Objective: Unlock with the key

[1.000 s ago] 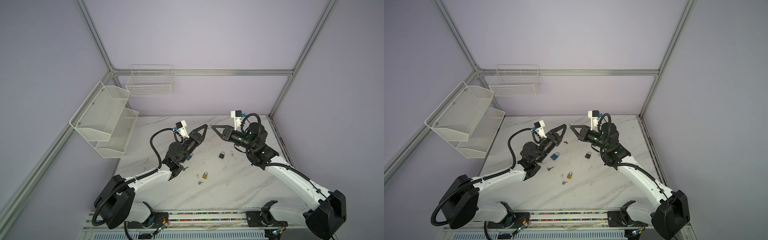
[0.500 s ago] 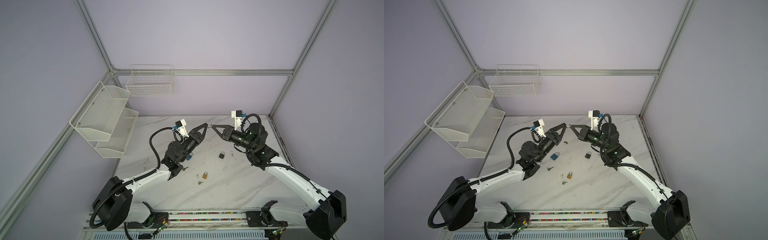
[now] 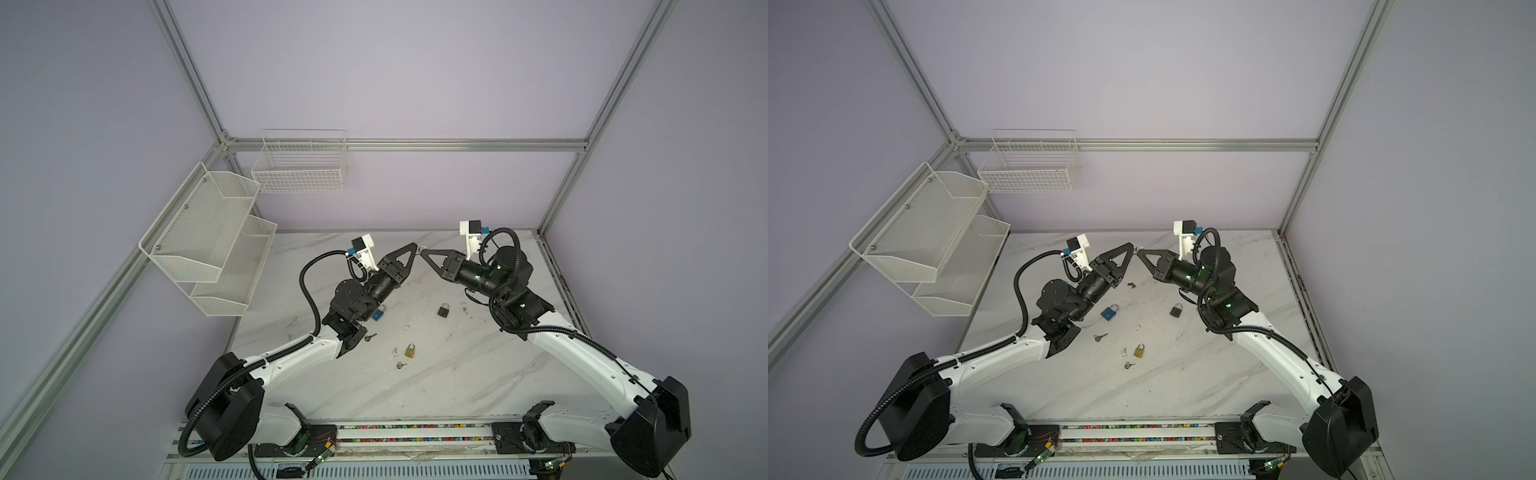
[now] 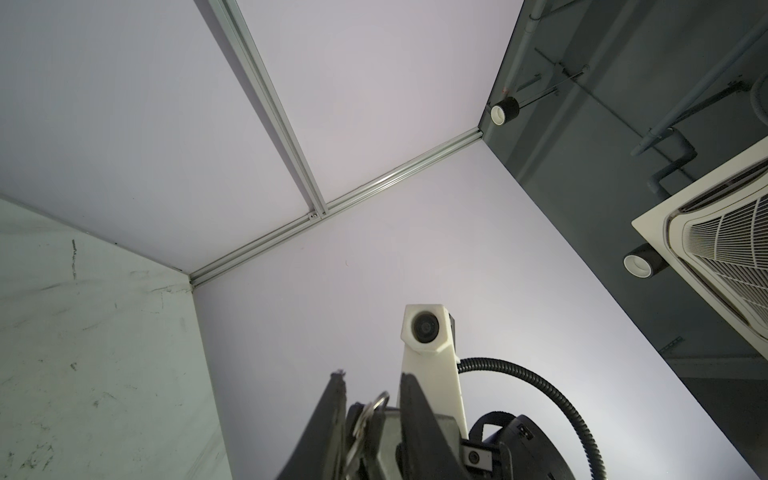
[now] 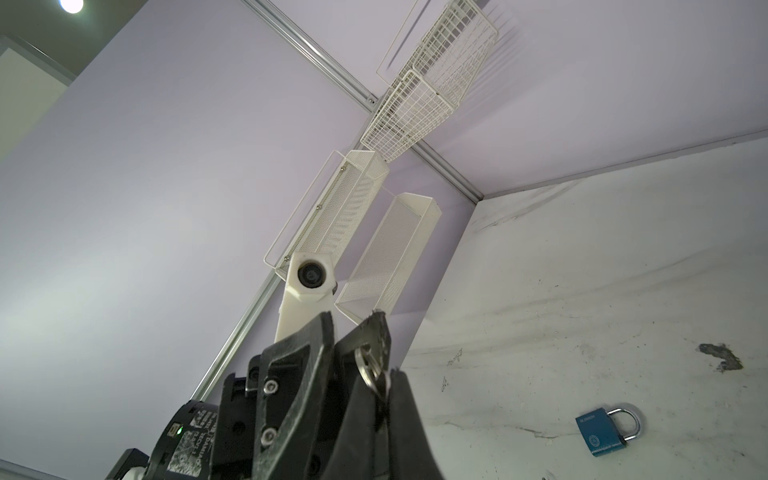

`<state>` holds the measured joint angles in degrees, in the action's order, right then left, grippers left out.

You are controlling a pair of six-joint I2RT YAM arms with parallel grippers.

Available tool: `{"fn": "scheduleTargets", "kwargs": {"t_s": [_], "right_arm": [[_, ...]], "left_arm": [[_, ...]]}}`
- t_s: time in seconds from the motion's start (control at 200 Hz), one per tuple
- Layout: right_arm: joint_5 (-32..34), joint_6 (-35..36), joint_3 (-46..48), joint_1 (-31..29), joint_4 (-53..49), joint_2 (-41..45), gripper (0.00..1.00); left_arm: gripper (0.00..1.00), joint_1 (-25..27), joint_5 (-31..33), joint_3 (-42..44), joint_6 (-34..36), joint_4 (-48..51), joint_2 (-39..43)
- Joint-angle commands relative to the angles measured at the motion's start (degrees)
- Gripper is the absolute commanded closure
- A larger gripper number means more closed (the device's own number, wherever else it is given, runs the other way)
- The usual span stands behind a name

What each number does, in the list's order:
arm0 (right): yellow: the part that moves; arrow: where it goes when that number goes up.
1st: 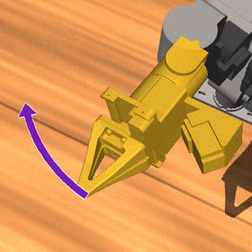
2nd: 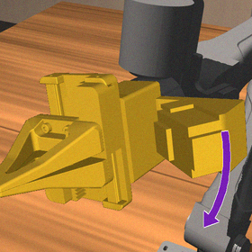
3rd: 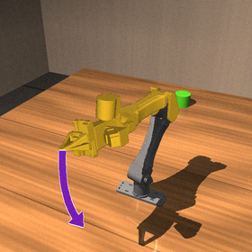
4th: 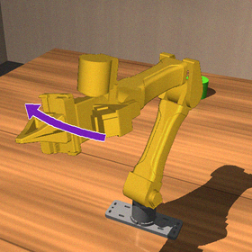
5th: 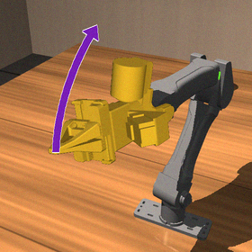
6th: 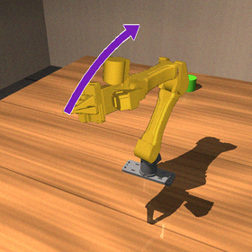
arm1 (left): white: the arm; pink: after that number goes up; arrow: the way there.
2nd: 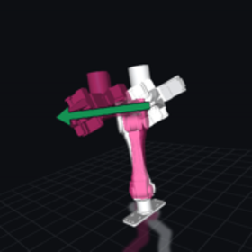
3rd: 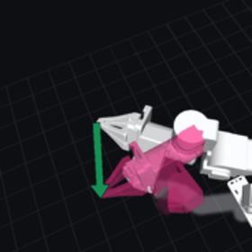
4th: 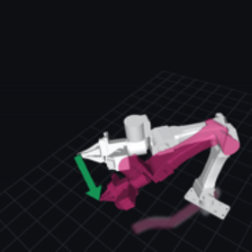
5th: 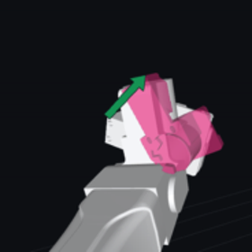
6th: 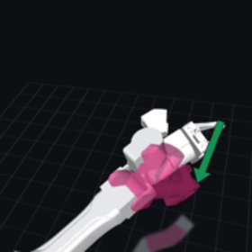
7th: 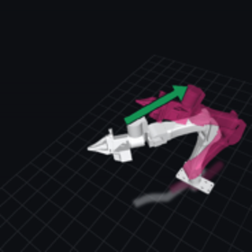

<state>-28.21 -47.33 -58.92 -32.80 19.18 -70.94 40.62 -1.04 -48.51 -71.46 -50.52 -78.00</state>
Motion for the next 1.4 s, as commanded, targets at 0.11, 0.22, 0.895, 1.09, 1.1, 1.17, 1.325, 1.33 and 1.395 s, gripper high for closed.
{"fn": "scheduleTargets", "kwargs": {"t_s": [0.11, 0.22, 0.895, 1.09, 1.1, 1.17, 1.325, 1.33, 1.395], "right_arm": [[1.64, -0.01, -0.50, -0.25, 3.65, 0.24, 1.00], [2.00, 0.10, 0.24, -0.25, 4.70, 0.30, 1.00], [3.51, 2.09, 1.44, -0.28, 4.69, 1.62, 0.95], [5.15, 2.65, 0.95, -0.16, 1.16, 3.22, 0.63], [5.24, 2.59, 0.92, -0.16, 0.89, 3.36, 0.61], [5.46, 3.21, 0.84, 0.31, -1.65, 4.26, 0.49], [3.22, 4.33, 1.60, 2.55, -7.24, 5.89, 0.39], [3.01, 4.30, 1.69, 2.64, -7.28, 5.89, 0.39], [1.04, 4.32, 2.65, 3.93, -8.32, 6.65, 0.36]], "left_arm": [[0.77, 0.53, -1.29, -6.30, -0.93, -1.95, -0.71], [0.79, 0.78, -1.47, -6.66, -1.07, -1.90, -0.93], [1.00, 0.87, 0.18, -6.50, 1.20, -1.03, -0.19], [1.00, 0.44, -0.63, -6.59, 6.47, 3.54, 1.97], [1.00, 0.34, -0.92, -6.73, 6.83, 4.10, 2.04], [1.00, -0.83, -4.44, -8.28, 10.34, 9.01, 3.03], [1.00, -4.03, -14.23, -15.04, 22.71, 26.67, 4.43], [1.00, -4.09, -14.59, -15.35, 23.22, 27.65, 4.43], [1.00, -4.53, -17.37, -19.51, 30.64, 38.98, 4.27]]}}
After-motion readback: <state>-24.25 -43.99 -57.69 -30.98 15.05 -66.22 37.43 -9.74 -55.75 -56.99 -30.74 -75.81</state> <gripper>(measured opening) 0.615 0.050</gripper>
